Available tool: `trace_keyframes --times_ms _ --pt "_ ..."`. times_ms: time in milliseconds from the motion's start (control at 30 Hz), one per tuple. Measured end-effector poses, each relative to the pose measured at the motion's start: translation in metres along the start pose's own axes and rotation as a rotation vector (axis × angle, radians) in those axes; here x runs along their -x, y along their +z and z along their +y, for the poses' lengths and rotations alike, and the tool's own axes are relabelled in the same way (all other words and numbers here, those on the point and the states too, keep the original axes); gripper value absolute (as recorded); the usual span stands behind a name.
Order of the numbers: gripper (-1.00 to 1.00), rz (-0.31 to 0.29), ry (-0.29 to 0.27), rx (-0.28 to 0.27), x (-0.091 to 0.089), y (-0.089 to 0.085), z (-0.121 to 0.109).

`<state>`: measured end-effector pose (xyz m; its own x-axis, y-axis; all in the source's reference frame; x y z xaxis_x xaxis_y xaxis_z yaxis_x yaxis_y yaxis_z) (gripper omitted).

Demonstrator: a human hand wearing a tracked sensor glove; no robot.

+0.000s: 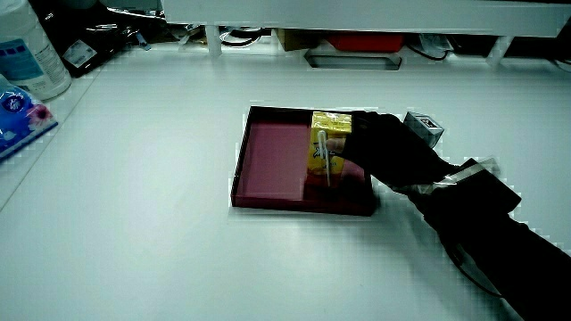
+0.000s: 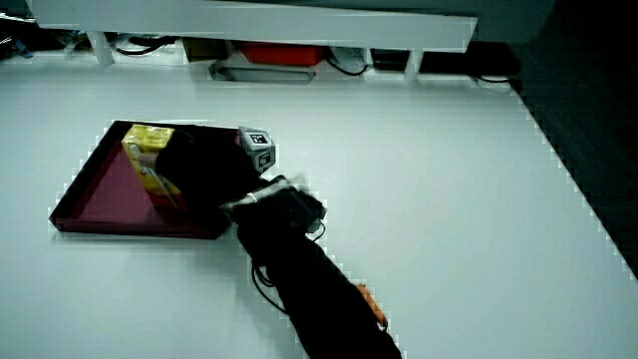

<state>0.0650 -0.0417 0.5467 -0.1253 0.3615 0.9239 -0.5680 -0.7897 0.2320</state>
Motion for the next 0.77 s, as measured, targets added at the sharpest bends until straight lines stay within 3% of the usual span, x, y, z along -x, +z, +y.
trace_keyframes --times_ms 167,267,467,633,767 --pt "0.58 -0.006 -0.017 0.006 -0.002 0.000 -0.001" --pt "0.68 0.020 -0.021 0.008 0.000 0.000 -0.006" --pt "0.87 0.008 -0.020 0.059 0.023 0.009 -0.023" --pt "1.00 -0.076 -0.012 0.076 0.042 0.023 -0.041" --pt "1.00 -0.212 -0.063 0.127 0.062 0.031 -0.054"
